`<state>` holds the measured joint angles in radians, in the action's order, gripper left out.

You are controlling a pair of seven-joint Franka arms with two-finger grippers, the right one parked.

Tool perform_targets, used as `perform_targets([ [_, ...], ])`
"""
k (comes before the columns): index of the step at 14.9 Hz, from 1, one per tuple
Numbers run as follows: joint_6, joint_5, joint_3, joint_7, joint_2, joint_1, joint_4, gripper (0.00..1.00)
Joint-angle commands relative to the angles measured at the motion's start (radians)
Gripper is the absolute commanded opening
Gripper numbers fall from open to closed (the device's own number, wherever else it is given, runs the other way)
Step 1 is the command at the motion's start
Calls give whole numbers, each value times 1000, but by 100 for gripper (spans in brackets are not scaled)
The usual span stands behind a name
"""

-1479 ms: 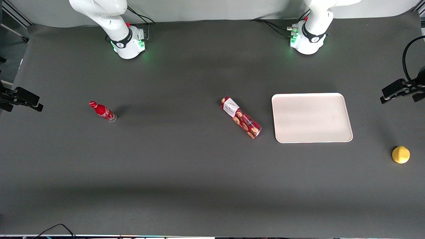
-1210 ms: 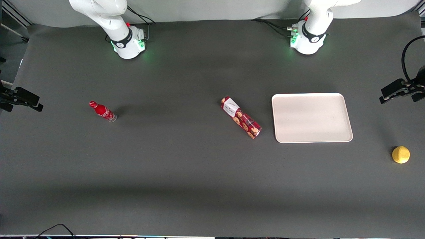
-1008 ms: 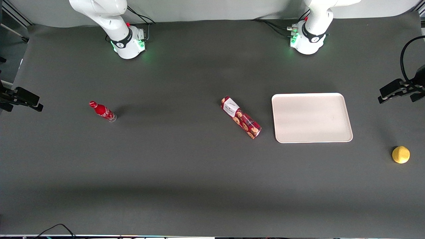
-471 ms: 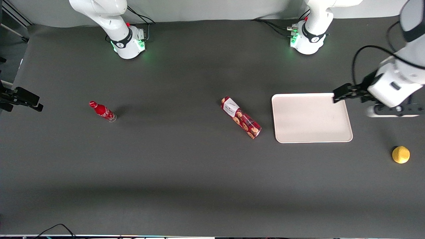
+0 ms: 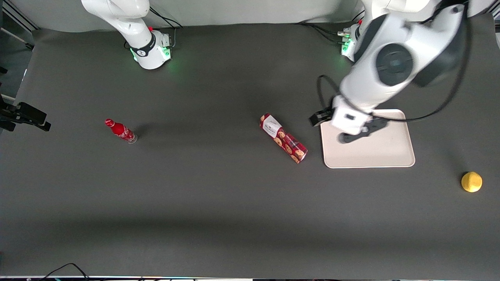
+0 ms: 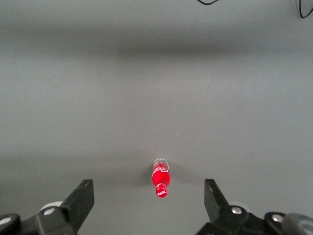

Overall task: Place red cookie box on tray
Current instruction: 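Move the left gripper down over the red plaid cookie box, then close the left gripper on the end of the cookie box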

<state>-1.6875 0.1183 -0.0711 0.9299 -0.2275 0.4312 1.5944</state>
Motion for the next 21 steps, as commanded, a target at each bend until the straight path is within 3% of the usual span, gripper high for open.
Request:
perform_targets([
  [1,-139,-5,21,203,-94,90,50,100],
  [10,-673,-13,8,389,-219,179,344,100],
  [12,-719,-19,-12,435,-256,184,352,100],
  [16,-745,-106,-30,515,-294,184,351,100],
  [18,-730,-106,-30,515,-293,181,349,77],
  [19,-730,-106,-30,515,-293,179,348,54],
  [21,-732,-105,-30,517,-293,179,345,22],
])
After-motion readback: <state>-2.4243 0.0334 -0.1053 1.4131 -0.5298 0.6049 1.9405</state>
